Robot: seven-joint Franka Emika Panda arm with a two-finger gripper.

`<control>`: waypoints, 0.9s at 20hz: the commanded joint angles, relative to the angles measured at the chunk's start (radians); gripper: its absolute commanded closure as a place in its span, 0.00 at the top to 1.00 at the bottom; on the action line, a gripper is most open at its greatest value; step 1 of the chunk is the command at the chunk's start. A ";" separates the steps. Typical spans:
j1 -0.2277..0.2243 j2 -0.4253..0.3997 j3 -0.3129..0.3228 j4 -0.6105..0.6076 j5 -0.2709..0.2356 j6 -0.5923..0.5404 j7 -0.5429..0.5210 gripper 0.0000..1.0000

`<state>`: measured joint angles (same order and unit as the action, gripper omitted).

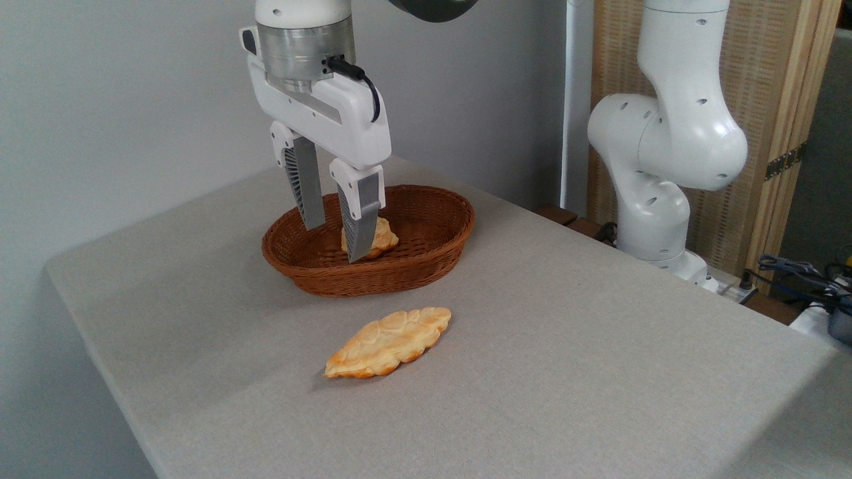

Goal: Put bread into the basket

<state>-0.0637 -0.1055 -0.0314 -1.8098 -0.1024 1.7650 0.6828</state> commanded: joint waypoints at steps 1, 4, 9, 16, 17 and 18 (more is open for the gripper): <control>-0.008 -0.003 0.008 0.014 0.006 -0.029 0.006 1.00; -0.008 -0.003 0.007 0.014 0.006 -0.029 0.007 1.00; -0.008 -0.003 0.007 0.014 0.006 -0.029 0.007 1.00; -0.008 -0.003 0.005 0.014 0.004 -0.048 0.007 1.00; -0.010 -0.003 0.004 0.014 0.004 -0.050 0.007 1.00; -0.010 -0.003 0.004 0.014 0.004 -0.050 0.007 1.00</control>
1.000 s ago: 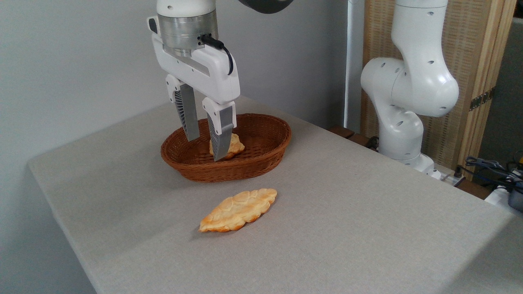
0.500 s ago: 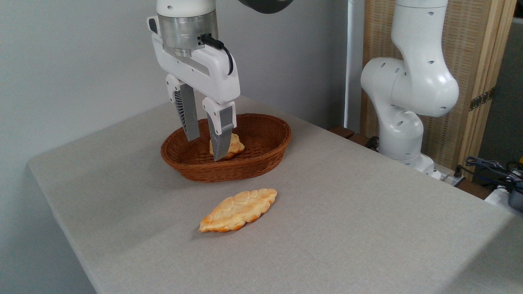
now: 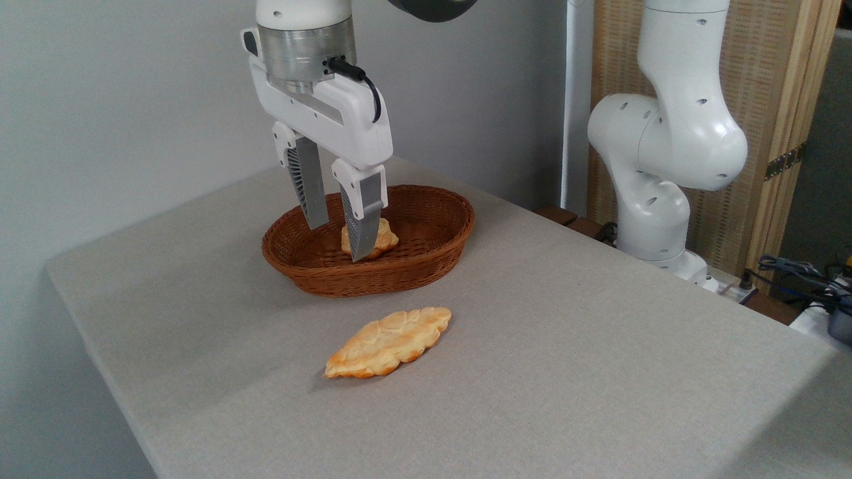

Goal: Put bread into the basket

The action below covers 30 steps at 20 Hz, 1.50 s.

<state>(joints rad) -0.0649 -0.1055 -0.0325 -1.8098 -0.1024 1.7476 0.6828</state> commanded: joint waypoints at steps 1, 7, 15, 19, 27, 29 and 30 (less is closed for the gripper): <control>-0.009 -0.002 -0.003 0.014 0.004 -0.034 0.009 1.00; -0.009 0.003 -0.004 0.012 0.006 -0.043 0.012 1.00; -0.007 0.007 -0.004 -0.002 0.007 -0.043 0.014 1.00; -0.007 0.010 -0.003 -0.005 0.007 -0.043 0.014 1.00; -0.007 0.013 -0.004 -0.006 0.007 -0.066 0.014 1.00; -0.007 0.013 -0.004 -0.006 0.007 -0.066 0.014 1.00; -0.007 0.013 -0.004 -0.011 0.007 -0.066 0.014 1.00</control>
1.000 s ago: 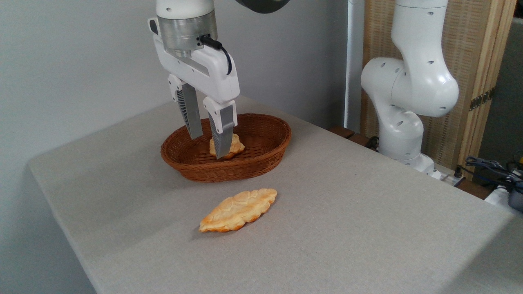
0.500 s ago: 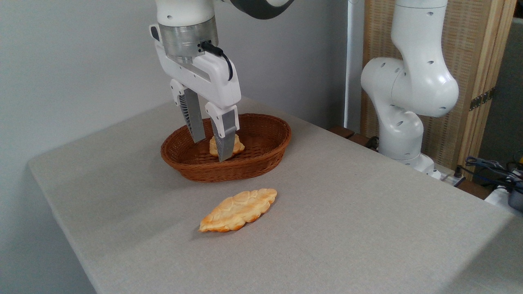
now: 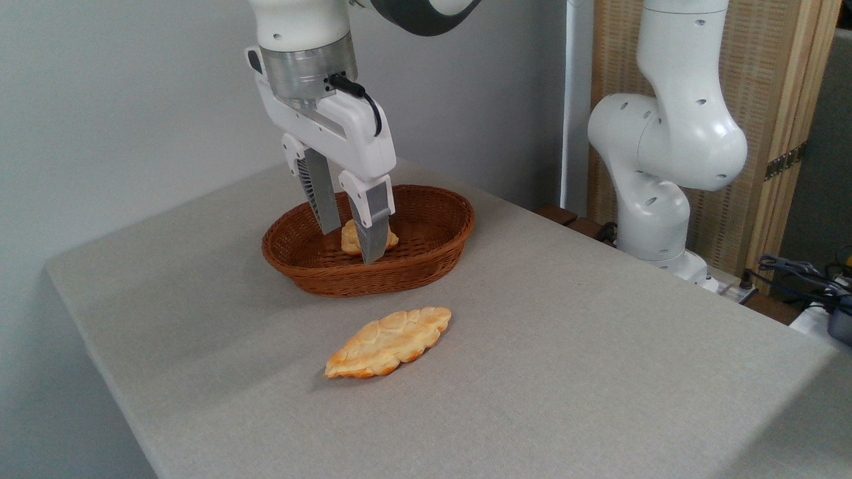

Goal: Put bread into the basket

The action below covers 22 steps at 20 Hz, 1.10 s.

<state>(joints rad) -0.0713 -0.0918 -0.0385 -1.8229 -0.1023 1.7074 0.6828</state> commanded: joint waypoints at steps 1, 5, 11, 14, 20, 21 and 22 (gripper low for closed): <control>-0.001 0.000 0.002 -0.007 0.007 -0.026 0.014 1.00; -0.001 0.000 0.003 -0.071 0.009 0.038 0.014 1.00; 0.001 0.009 0.009 -0.186 0.010 0.179 0.014 1.00; 0.002 0.024 0.009 -0.208 0.012 0.224 0.017 1.00; 0.007 0.069 0.012 -0.242 0.099 0.279 0.058 1.00; 0.007 0.075 0.012 -0.242 0.105 0.281 0.058 1.00; 0.007 0.081 0.012 -0.243 0.105 0.282 0.060 1.00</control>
<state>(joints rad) -0.0627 -0.0283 -0.0309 -2.0531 -0.0210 1.9618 0.7191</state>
